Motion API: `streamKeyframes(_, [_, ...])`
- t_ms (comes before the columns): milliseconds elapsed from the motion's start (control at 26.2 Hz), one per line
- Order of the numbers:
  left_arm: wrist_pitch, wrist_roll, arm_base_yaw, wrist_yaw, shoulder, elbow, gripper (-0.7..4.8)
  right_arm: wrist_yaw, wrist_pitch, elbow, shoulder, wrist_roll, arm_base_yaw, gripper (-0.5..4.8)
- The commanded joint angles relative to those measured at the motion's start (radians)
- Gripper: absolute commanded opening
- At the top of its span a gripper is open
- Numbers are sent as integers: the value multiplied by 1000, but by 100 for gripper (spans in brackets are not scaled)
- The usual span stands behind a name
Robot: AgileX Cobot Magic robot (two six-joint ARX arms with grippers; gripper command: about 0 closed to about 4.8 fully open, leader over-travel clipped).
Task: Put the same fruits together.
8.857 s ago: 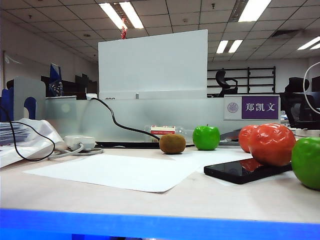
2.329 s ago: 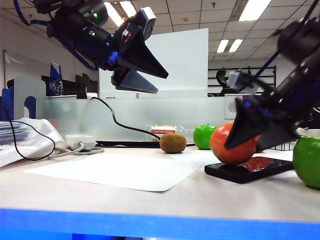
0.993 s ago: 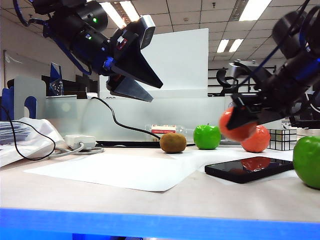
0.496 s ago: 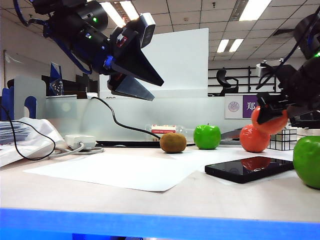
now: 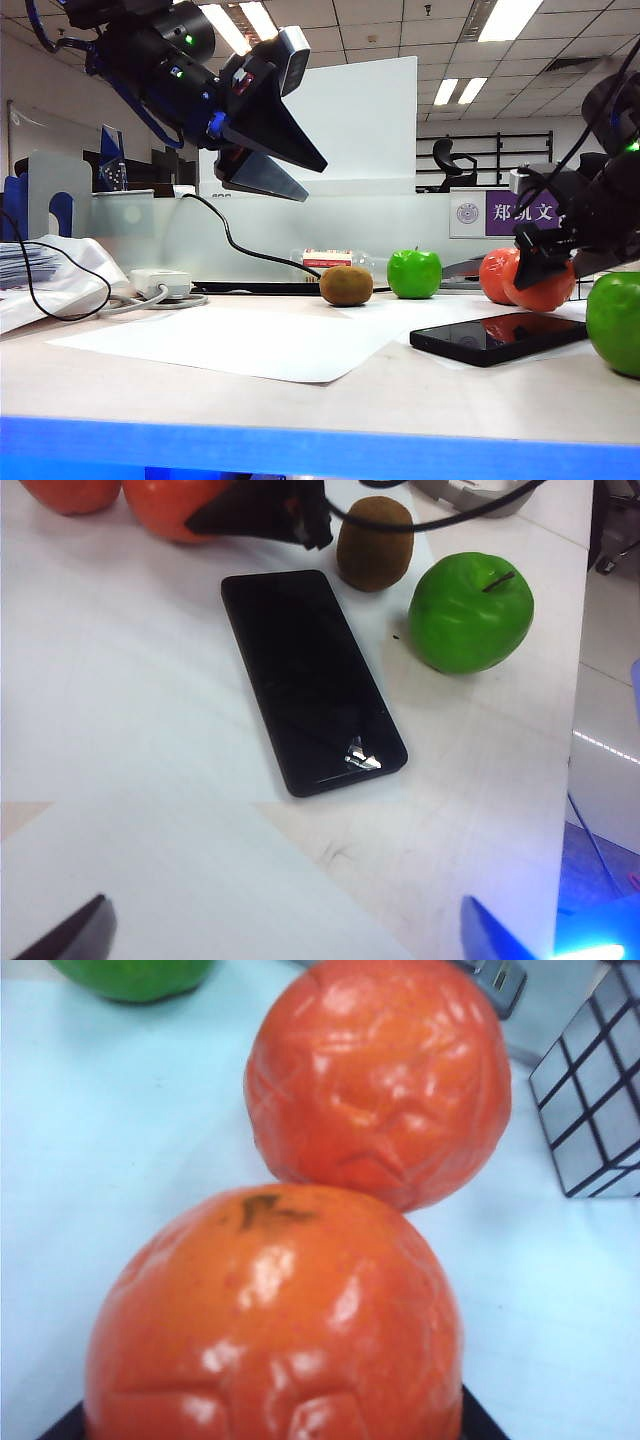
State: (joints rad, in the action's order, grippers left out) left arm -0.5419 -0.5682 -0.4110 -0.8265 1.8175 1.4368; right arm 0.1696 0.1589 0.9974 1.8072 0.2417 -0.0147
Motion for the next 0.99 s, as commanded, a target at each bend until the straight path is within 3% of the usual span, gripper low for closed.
streamKeyframes(38, [6,-8,0,-6,-7,3,479,5,24,5,-5,-6,0,469])
streamKeyframes(534, [19,-30,-1,0,-7,3,479,15,19,6,-62,-33,0,479])
streamKeyframes(725, [31,-30,-4,-6,-6,3,479,-38,23,6,-179,-29,8,479])
streamKeyframes(993, [27,-26,-24,-42,-6,3,479,-47,-178,5,-367,-48,28,479])
